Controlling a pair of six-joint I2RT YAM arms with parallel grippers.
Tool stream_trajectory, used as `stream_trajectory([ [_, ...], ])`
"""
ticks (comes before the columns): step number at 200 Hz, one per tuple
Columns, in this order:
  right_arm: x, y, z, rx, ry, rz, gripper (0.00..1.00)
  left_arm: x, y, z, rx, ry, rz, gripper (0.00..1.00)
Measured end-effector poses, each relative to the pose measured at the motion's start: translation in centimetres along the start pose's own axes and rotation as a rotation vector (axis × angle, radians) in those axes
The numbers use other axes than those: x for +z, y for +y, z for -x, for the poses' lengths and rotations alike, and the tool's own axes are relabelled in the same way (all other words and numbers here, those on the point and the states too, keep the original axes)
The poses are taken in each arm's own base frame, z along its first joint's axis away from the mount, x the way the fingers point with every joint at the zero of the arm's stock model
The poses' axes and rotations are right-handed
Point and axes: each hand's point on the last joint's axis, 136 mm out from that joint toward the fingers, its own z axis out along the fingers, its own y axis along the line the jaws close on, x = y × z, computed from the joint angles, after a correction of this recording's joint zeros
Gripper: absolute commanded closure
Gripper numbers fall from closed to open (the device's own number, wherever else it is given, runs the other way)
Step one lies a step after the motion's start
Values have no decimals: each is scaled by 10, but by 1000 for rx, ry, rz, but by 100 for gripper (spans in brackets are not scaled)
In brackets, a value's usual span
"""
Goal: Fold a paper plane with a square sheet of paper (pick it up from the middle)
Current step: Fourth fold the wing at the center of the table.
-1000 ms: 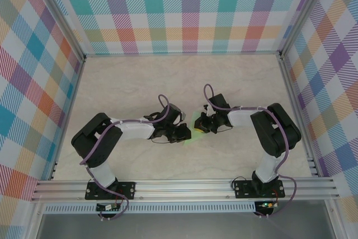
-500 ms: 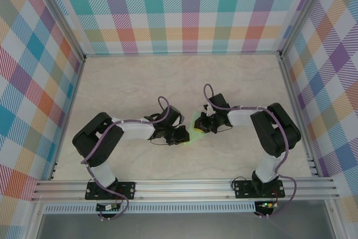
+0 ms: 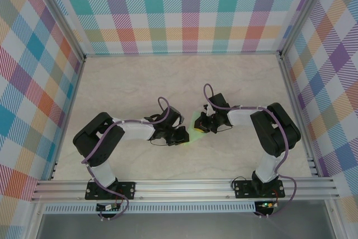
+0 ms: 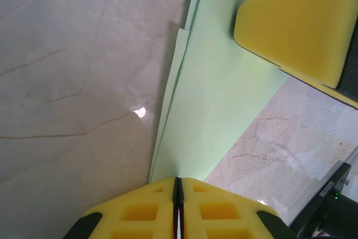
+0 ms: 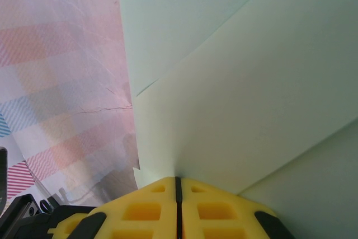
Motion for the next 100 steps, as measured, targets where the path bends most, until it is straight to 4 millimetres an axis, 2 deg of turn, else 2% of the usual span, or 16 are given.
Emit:
stream_trajectory([
  [100, 2, 2, 1, 2, 11, 5, 92, -4, 7, -5, 9, -20, -7, 89],
])
